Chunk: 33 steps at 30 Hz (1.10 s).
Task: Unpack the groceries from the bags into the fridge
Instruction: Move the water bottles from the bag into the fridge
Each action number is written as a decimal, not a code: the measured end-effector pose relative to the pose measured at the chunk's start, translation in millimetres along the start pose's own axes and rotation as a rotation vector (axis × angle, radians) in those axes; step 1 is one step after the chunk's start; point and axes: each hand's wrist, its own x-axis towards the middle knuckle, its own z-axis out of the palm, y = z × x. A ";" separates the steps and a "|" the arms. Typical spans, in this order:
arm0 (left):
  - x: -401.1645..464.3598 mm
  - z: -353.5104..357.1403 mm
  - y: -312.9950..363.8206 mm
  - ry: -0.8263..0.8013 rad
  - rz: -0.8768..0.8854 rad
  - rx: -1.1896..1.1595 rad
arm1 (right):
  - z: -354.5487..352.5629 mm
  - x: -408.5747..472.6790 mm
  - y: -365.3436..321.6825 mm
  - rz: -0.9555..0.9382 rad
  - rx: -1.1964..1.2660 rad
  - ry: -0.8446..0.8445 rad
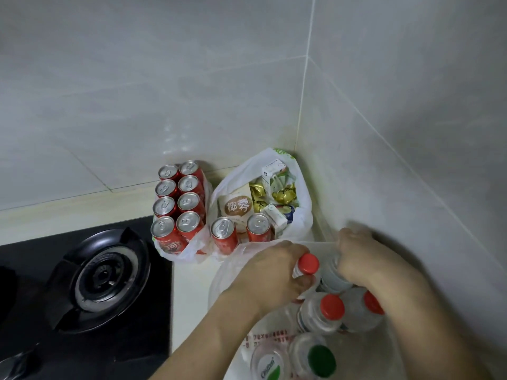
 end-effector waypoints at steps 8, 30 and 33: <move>2.2 6.5 -14.6 0.025 0.031 -0.040 | -3.0 15.8 4.4 -0.102 0.098 0.069; -47.3 -70.3 10.5 0.547 -0.023 -0.656 | -49.2 -35.5 -31.8 -0.426 0.505 0.558; -66.1 -111.8 33.6 0.700 0.020 -0.679 | -76.2 -61.8 -55.2 -0.524 0.757 0.583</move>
